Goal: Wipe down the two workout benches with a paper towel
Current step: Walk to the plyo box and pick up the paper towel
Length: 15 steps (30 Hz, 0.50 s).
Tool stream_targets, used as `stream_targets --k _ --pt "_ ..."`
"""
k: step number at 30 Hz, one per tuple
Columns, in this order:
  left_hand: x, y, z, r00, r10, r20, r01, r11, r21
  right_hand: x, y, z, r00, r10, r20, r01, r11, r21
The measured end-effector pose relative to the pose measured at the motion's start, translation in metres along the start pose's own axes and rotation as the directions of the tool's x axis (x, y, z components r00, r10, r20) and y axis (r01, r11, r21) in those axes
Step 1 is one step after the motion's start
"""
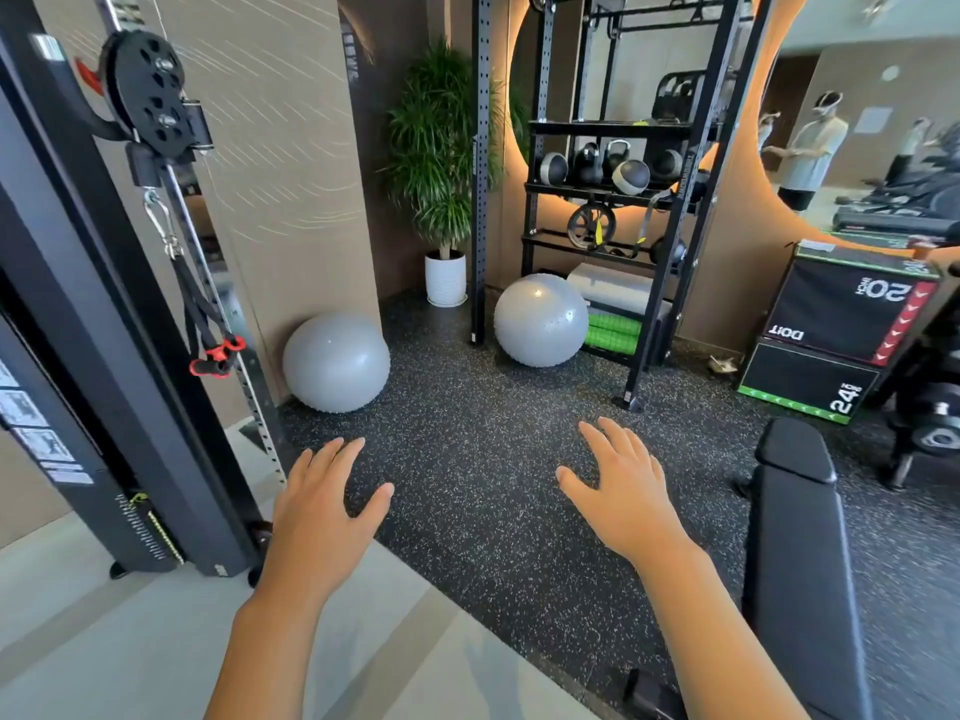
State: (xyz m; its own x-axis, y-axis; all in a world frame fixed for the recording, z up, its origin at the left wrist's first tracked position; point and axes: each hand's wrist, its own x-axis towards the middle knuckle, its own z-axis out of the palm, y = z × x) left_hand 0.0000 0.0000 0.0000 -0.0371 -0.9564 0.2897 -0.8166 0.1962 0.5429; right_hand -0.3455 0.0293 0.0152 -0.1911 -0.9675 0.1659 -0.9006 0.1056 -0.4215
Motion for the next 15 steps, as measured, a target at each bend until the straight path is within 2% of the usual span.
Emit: stream_targets --k 6,9,15 --pt "0.037 0.017 0.037 0.998 0.031 0.046 -0.029 0.998 -0.052 0.029 0.033 0.005 1.000 0.027 0.014 -0.027 1.000 -0.002" --pt "0.060 0.028 0.065 0.998 0.028 0.062 -0.022 0.995 -0.093 0.053 0.055 0.010 0.999 0.023 0.035 -0.025 0.998 0.049" --pt "0.124 0.064 0.125 0.996 0.040 0.083 -0.036 0.998 -0.056 0.134 0.111 0.014 0.999 0.010 0.048 -0.013 0.997 0.071"
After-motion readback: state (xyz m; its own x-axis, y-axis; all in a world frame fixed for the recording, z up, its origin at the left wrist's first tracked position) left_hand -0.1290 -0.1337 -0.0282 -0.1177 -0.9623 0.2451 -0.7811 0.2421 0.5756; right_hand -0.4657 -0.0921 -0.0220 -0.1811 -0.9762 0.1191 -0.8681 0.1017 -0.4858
